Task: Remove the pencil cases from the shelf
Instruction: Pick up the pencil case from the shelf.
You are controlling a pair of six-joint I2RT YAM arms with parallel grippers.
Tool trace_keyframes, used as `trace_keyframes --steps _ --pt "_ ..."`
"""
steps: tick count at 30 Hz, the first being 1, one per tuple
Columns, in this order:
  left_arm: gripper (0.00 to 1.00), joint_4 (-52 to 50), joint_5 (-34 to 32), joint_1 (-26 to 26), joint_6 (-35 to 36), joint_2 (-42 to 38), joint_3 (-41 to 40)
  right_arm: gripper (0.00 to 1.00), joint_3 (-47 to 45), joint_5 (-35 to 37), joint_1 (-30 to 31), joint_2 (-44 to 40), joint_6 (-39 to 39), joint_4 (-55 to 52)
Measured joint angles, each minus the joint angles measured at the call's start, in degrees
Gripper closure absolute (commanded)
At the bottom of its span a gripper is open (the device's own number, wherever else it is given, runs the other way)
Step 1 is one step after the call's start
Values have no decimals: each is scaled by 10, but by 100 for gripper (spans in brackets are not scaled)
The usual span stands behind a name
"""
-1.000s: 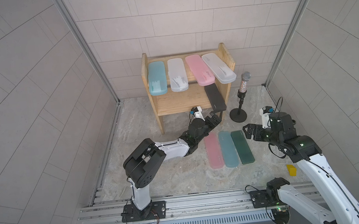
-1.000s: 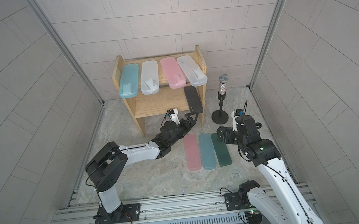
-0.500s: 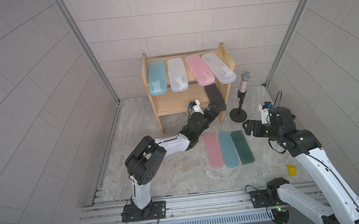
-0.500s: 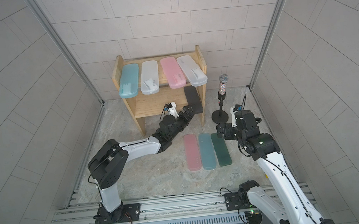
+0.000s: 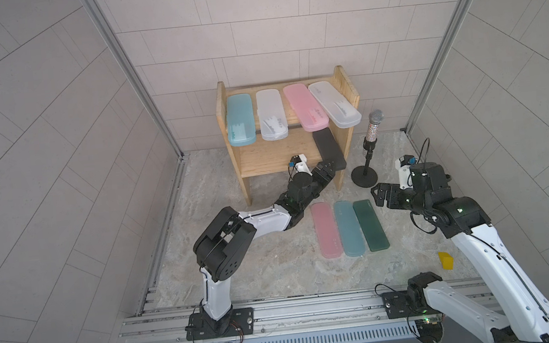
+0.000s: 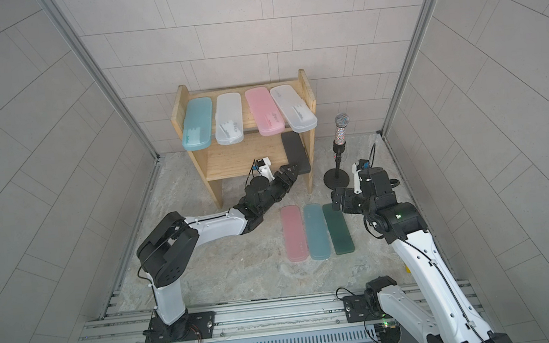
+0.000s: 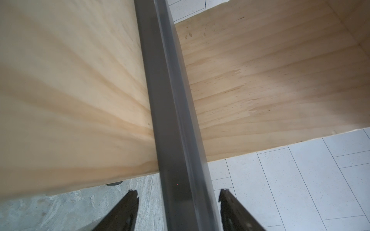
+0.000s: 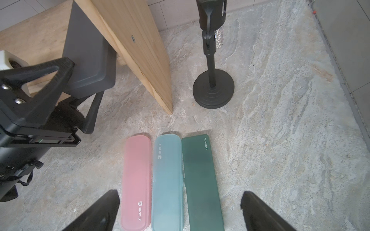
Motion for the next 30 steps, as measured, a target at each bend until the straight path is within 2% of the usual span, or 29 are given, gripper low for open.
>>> trace_keyframes --steps 10,15,23,30 --pt "86 10 7 1 -9 0 10 0 8 7 -2 -7 -2 -13" --pt "98 16 7 1 -10 -2 2 0 8 8 -3 -14 -3 -20" --pt "100 10 7 1 10 -56 -59 0 17 8 -3 -34 -2 -35" --pt "100 -2 2 1 56 -147 -161 0 24 -9 -3 -58 10 -39"
